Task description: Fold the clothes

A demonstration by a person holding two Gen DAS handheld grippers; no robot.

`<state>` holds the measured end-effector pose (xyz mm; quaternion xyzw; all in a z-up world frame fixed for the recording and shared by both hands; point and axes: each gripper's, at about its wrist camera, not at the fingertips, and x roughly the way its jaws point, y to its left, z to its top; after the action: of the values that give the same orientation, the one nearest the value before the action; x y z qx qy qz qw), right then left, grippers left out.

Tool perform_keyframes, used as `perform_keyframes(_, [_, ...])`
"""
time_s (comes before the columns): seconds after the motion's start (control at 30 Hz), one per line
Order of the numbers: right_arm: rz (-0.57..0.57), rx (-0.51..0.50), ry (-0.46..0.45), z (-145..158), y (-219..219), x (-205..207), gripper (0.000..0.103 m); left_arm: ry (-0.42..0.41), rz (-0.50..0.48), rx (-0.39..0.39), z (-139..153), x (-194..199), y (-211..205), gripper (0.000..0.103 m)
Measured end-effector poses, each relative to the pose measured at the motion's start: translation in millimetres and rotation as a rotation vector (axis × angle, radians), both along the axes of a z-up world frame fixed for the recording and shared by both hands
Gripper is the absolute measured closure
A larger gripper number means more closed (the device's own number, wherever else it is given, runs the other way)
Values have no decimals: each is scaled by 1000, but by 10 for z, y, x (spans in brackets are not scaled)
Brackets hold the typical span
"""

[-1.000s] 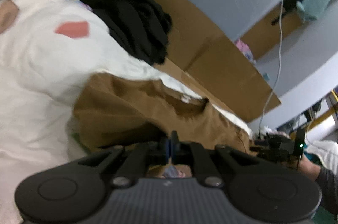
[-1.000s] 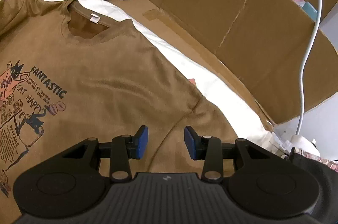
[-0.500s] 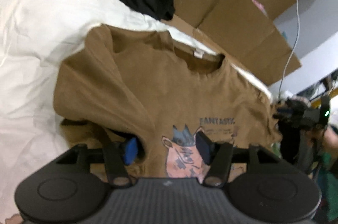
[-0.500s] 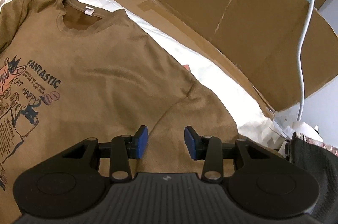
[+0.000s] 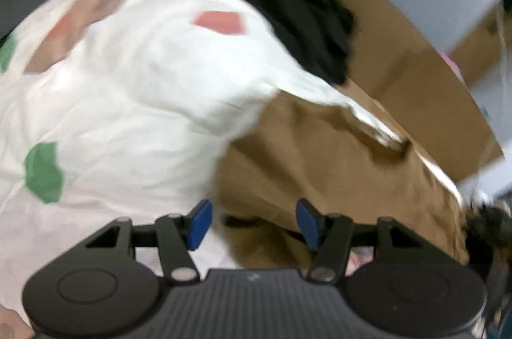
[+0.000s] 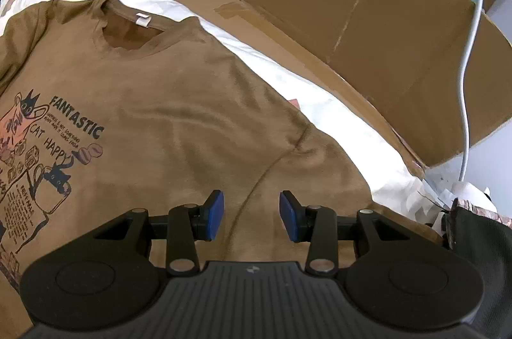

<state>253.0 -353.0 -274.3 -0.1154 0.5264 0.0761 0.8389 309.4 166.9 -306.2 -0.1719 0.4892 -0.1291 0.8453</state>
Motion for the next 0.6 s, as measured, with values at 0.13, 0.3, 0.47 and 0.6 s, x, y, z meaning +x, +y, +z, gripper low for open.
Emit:
perform_keyframes(0.13, [5, -5, 15, -40, 22, -1, 60, 7, 21, 0, -148, 118, 66, 38])
perform_keyframes(0.3, [-1, 1, 31, -81, 19, 4, 60, -39, -27, 55, -266, 229, -95, 30])
perform_keyframes(0.47, [0, 5, 37, -121, 31, 13, 60, -5, -81, 66, -236, 276, -131, 98])
perform_keyframes(0.6, [17, 2, 42, -144, 49, -6, 60, -63, -89, 76, 105, 290, -41, 99])
